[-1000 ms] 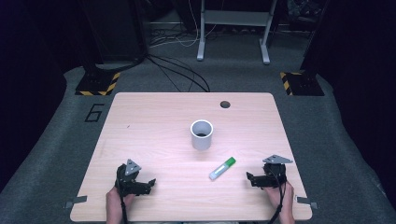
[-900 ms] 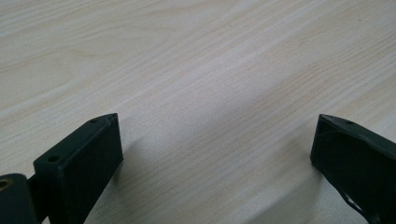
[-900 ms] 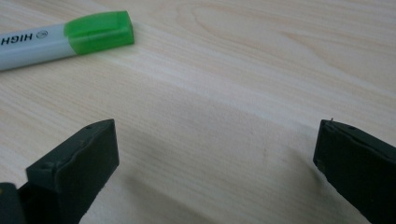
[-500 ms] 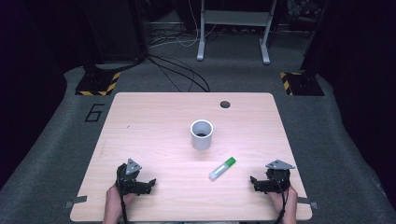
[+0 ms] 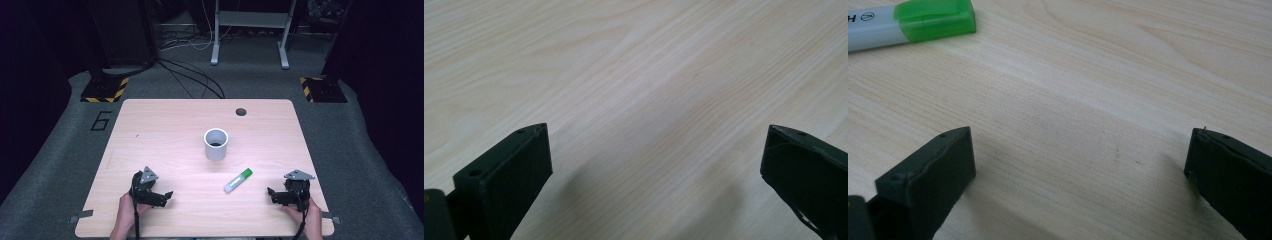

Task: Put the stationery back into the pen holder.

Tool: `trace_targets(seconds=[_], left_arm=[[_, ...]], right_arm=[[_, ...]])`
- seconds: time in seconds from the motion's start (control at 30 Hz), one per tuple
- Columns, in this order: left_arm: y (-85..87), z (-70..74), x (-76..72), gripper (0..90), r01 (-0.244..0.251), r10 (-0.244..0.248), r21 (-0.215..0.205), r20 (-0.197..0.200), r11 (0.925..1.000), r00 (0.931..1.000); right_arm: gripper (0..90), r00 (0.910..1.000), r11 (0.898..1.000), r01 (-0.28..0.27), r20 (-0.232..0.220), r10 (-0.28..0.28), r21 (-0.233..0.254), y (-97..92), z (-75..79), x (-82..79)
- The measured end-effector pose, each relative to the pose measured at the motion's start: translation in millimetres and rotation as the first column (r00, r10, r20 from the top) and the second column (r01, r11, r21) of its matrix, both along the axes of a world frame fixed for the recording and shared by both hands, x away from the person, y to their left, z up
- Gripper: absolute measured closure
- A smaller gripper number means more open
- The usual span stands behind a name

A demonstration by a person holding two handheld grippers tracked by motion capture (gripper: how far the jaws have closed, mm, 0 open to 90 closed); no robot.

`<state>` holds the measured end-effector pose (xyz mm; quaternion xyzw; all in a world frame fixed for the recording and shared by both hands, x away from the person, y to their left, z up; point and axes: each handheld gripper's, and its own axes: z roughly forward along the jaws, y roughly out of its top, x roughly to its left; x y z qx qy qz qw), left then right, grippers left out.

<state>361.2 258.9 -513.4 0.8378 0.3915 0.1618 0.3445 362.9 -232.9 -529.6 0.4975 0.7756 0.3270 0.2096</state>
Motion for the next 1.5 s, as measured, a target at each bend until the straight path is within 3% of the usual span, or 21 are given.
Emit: trace_targets(seconds=[0.17, 0.43, 0.5, 0.67, 0.77, 0.8, 0.93, 1.03, 1.1, 1.23, 1.3, 1.37, 1.5], left_arm=[[-15.8, 11.7, 2.5, 0.6, 0.041, -0.041, -0.015, 0.000, 0.9991, 0.9992], [-39.4, 25.3, 5.3, 3.4, 0.094, -0.094, 0.000, -0.005, 0.9955, 0.9955], [-48.4, 28.1, 7.0, 3.2, 0.117, -0.117, -0.031, -0.009, 0.9926, 0.9930], [-59.7, 32.5, 8.3, 3.1, 0.149, -0.149, -0.038, -0.014, 0.9881, 0.9887], [-70.3, 34.2, 8.9, 3.0, 0.173, -0.175, -0.052, -0.022, 0.9835, 0.9844], [-81.2, 34.5, 9.9, 3.0, 0.192, -0.193, -0.042, -0.025, 0.9805, 0.9808], [-89.1, 33.7, 11.9, 3.0, 0.205, -0.206, -0.048, -0.022, 0.9777, 0.9783], [-96.4, 34.3, 13.9, 2.9, 0.237, -0.241, -0.084, -0.040, 0.9680, 0.9698], [-103.5, 35.6, 13.8, 3.0, 0.255, -0.260, -0.086, -0.045, 0.9631, 0.9647], [-114.0, 37.4, 14.6, 3.4, 0.266, -0.272, -0.099, -0.045, 0.9588, 0.9613], [-119.3, 38.3, 17.3, 3.7, 0.287, -0.291, -0.089, -0.047, 0.9539, 0.9554], [-126.3, 38.4, 18.8, 3.7, 0.292, -0.297, -0.078, -0.047, 0.9531, 0.9538], [-139.0, 40.1, 21.6, 3.7, 0.323, -0.328, -0.082, -0.051, 0.9428, 0.9434]], right_arm=[[0.0, 1.0000, 1.000, -0.005, 0.001, 0.005, -0.003, -0.5, 0.0, 0.0], [0.0, 1.0000, 1.000, -0.008, 0.002, 0.008, -0.004, -0.6, 0.0, 0.2], [0.0, 1.0000, 1.000, -0.005, 0.000, 0.005, -0.003, -0.5, 0.0, 0.0], [0.0, 1.0000, 1.000, -0.007, 0.001, 0.007, -0.004, -0.6, 0.0, 0.1], [0.0, 1.0000, 1.000, -0.004, 0.000, 0.004, -0.003, -0.5, 0.0, -0.1], [0.0, 1.0000, 1.000, -0.008, 0.002, 0.008, -0.005, -0.6, 0.0, 0.1], [0.0, 1.0000, 1.000, -0.007, 0.002, 0.007, -0.004, -0.6, -0.1, 0.1], [0.0, 1.0000, 1.000, -0.007, 0.002, 0.007, -0.004, -0.6, -0.1, 0.1], [0.0, 1.0000, 1.000, -0.007, 0.001, 0.007, -0.005, -0.6, 0.0, 0.1], [0.0, 1.0000, 1.000, -0.008, 0.002, 0.008, -0.005, -0.6, -0.1, 0.1], [0.0, 1.0000, 1.000, -0.007, 0.002, 0.007, -0.005, -0.6, -0.1, 0.1], [0.0, 1.0000, 1.000, -0.007, 0.002, 0.007, -0.004, -0.6, -0.1, 0.1], [0.0, 1.0000, 1.000, -0.007, 0.002, 0.007, -0.005, -0.6, -0.1, 0.0]])
